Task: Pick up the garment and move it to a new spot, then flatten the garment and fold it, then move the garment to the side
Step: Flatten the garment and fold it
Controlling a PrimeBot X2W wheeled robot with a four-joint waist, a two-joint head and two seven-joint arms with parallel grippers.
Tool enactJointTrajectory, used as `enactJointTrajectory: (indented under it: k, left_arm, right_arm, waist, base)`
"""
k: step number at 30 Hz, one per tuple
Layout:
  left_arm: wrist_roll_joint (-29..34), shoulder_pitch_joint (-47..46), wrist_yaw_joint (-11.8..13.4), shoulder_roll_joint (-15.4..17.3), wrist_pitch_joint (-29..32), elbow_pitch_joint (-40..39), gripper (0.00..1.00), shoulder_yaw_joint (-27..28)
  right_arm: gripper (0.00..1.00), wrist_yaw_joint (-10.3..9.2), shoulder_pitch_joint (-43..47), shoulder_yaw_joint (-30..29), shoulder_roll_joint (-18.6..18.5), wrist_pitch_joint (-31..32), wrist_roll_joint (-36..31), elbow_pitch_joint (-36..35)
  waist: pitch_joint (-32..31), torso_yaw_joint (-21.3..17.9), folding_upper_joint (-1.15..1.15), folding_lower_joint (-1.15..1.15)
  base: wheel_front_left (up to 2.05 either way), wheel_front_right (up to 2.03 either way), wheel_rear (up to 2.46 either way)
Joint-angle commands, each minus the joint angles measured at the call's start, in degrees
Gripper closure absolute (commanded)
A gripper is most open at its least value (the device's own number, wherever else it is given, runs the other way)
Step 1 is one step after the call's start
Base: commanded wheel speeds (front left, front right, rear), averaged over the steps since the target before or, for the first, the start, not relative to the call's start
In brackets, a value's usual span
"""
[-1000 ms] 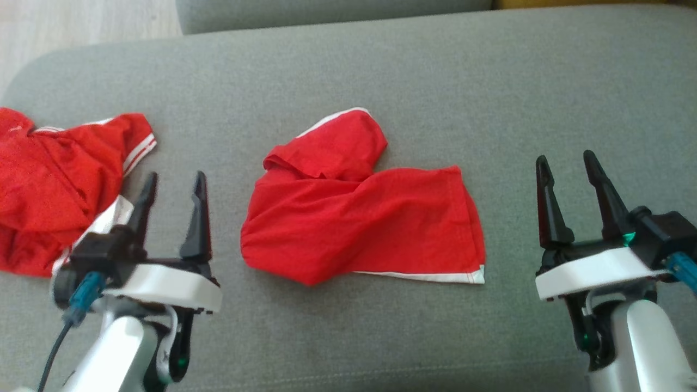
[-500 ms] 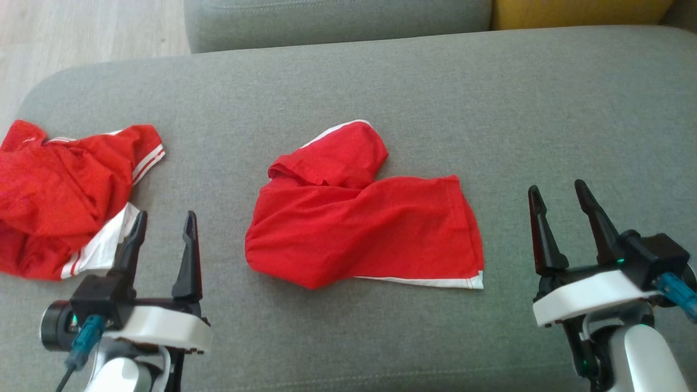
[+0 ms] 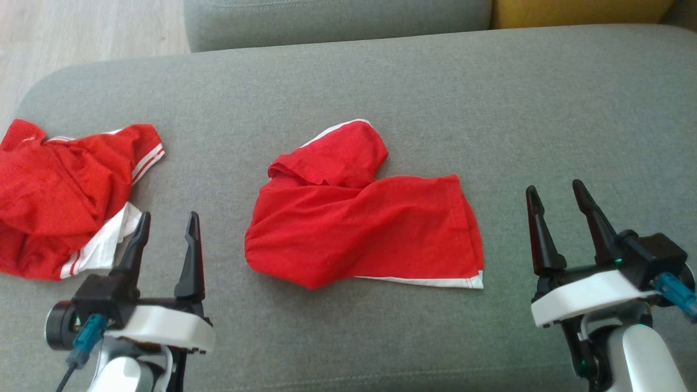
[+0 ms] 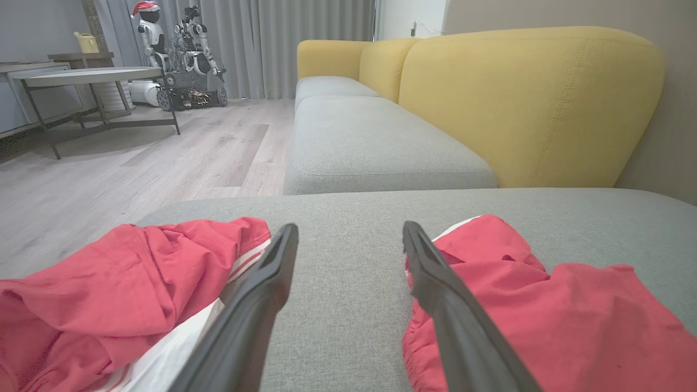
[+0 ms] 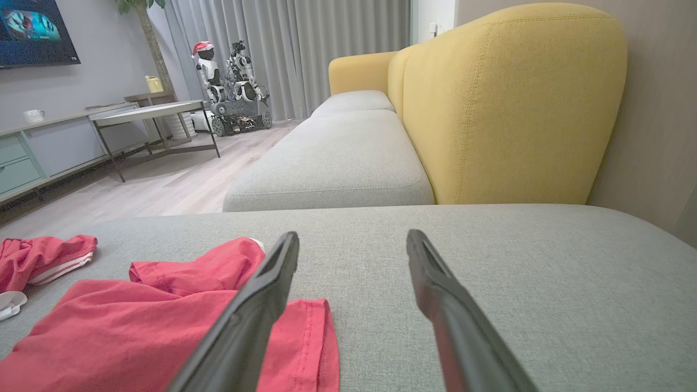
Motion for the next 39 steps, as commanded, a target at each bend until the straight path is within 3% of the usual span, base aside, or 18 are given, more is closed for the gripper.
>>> enactJointTrajectory:
  k: [1, 5, 11, 20, 27, 28, 29, 33, 39]
  left_arm:
    - [0.81, -2.11, -0.28, 0.39, -0.69, -1.58, 0.00, 2.56]
    - [1.21, -2.39, -0.71, 0.06, -0.69, -1.53, 0.00, 2.80]
    - [1.78, -3.50, -1.33, -0.45, -0.69, -1.51, 0.00, 2.81]
    - [2.83, -6.53, -3.32, -2.70, -0.69, -0.78, 0.00, 2.50]
    - [3.85, -7.88, -4.93, -4.57, -0.69, 0.01, 0.00, 3.40]
    - [4.03, -8.00, -5.15, -4.80, -0.69, 0.14, 0.00, 3.55]
    - [4.40, -8.20, -5.54, -5.22, -0.69, 0.29, 0.00, 3.92]
    - [5.08, -8.26, -6.25, -5.92, -0.69, 0.47, 0.00, 4.85]
    - [6.00, -7.96, -7.17, -6.86, -0.69, 0.66, 0.00, 6.32]
  right_arm:
    - [0.00, -0.04, -1.71, 1.66, -0.18, 0.16, 0.01, -2.17]
    - [0.00, -0.04, -2.26, 3.75, -0.26, 0.69, -0.61, -2.00]
    - [0.00, -0.04, -3.73, 12.00, -2.50, 3.09, -0.77, -0.30]
    - [0.00, -0.04, -7.26, 27.38, -7.97, 7.55, 0.78, 9.41]
    - [0.00, -0.04, -12.50, 32.95, -10.70, 8.94, 0.04, 17.66]
    - [0.42, -0.04, -13.01, 33.46, -10.84, 9.32, 0.26, 18.69]
    - [1.00, -0.04, -13.94, 34.10, -11.04, 9.54, 0.75, 20.00]
    - [1.00, -0.04, -15.17, 34.95, -11.52, 9.24, 2.43, 20.04]
    - [1.00, -0.04, -16.25, 34.75, -12.16, 9.47, 5.24, 14.22]
  waist:
    - [0.11, 0.01, 0.00, 0.00]
    - [0.53, 0.04, 0.00, 0.00]
    - [1.92, 0.68, 0.00, 0.00]
    - [5.66, 3.37, 0.00, 0.00]
    - [7.67, 4.57, 0.00, 0.00]
    - [7.82, 4.67, 0.00, 0.00]
    - [8.08, 4.78, 0.00, 0.00]
    - [8.28, 4.68, 0.00, 0.00]
    - [8.26, 3.86, 0.00, 0.00]
  base:
    - [0.00, 0.00, 0.00]
    - [0.00, 0.00, 0.00]
    - [0.00, 0.00, 0.00]
    - [0.00, 0.00, 0.00]
    - [0.00, 0.00, 0.00]
    - [0.00, 0.00, 0.00]
    - [0.00, 0.00, 0.00]
    - [0.00, 0.00, 0.00]
    - [0.00, 0.00, 0.00]
